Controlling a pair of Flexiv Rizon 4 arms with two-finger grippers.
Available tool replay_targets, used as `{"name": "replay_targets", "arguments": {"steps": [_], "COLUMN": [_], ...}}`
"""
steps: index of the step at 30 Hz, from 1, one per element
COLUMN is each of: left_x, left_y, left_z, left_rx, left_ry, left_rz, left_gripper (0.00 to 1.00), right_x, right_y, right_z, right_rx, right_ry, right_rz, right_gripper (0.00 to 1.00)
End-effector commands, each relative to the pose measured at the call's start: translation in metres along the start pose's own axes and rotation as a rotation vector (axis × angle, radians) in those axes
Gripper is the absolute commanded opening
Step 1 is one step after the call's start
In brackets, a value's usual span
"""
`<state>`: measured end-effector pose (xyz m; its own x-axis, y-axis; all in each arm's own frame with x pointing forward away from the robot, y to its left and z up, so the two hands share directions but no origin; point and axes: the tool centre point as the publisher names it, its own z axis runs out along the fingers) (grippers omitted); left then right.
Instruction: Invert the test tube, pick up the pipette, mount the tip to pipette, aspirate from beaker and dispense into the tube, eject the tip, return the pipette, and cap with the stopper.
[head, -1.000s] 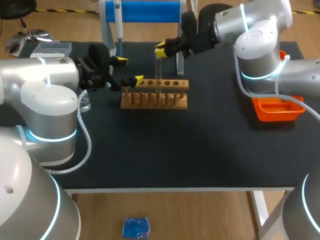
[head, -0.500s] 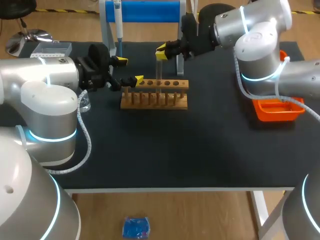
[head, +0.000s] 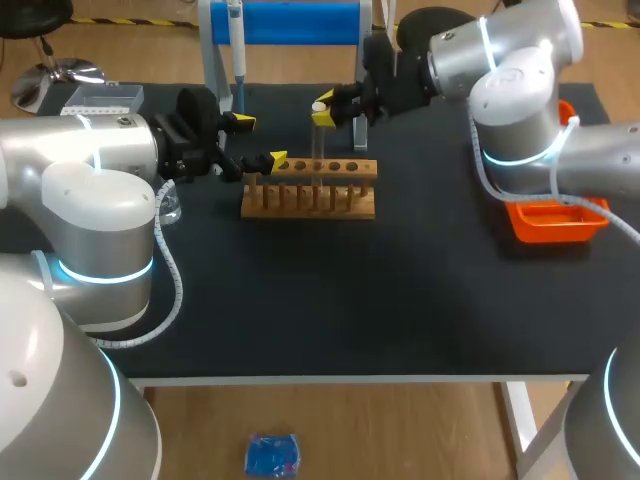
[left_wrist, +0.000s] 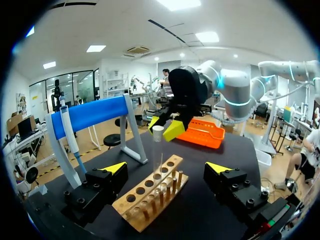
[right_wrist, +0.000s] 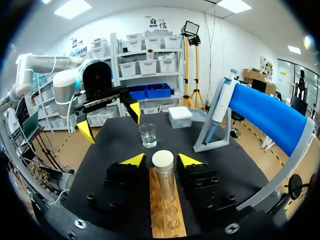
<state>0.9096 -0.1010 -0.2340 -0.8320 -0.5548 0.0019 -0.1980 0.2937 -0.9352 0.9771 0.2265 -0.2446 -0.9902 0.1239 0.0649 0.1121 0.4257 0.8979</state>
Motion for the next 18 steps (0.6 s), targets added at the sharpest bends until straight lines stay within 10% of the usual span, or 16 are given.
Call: {"name": "replay_targets", "arguments": {"steps": [1, 18], "left_x": [0.001, 0.001], "left_y": [0.002, 0.002], "left_z": [0.001, 0.001], "left_rx": [0.006, 0.006], "left_ry": [-0.004, -0.004], "left_rz": [0.001, 0.001], "left_gripper": [1.0, 1.0], "right_x": [0.0, 0.008], "right_y": [0.001, 0.02], "right_z": [-0.002, -0.022], "right_rx": [-0.017, -0.257], "right_ry": [-0.003, 0.094], "right_rz": [-0.006, -0.113], "right_gripper": [1.0, 1.0]}}
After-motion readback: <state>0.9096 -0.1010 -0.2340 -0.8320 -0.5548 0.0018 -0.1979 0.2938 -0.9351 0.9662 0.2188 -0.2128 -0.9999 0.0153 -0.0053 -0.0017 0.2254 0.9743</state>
